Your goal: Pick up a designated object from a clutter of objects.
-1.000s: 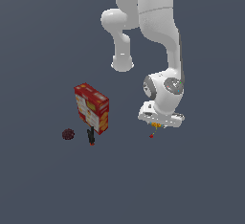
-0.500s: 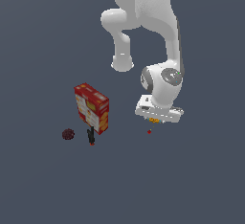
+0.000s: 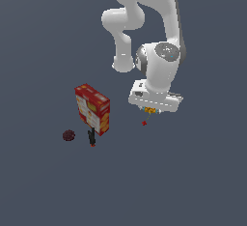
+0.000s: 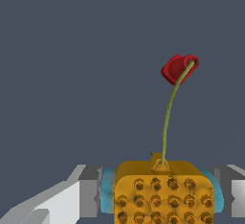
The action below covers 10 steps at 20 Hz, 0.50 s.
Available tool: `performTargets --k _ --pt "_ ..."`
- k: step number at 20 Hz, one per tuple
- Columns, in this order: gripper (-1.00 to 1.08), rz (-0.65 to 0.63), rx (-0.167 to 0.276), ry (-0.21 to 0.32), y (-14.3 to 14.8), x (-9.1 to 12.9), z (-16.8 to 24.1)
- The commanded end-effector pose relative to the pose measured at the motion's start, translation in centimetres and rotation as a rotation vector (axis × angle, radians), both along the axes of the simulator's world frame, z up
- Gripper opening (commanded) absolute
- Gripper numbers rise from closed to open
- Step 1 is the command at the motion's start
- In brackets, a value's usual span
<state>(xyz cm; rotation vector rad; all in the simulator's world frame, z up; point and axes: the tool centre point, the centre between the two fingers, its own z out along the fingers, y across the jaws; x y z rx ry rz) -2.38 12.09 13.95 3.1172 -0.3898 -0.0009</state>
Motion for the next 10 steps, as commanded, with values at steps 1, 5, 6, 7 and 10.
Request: performTargets --k 1,5,6,7,10 --pt "-1.0 0.0 0.001 -0.001 -1.2 -0.3 2.5" --pt "-1.0 0.0 0.002 0.0 -3.1 -0.7 6.8" --pt "-1.0 0.0 0.003 0.0 -3.6 -0.9 7.9" --pt "-1.0 0.0 0.003 0.0 -4.1 -1.0 8.9" --pt "-1.0 0.0 0.003 0.0 -5.6 -1.3 12.1"
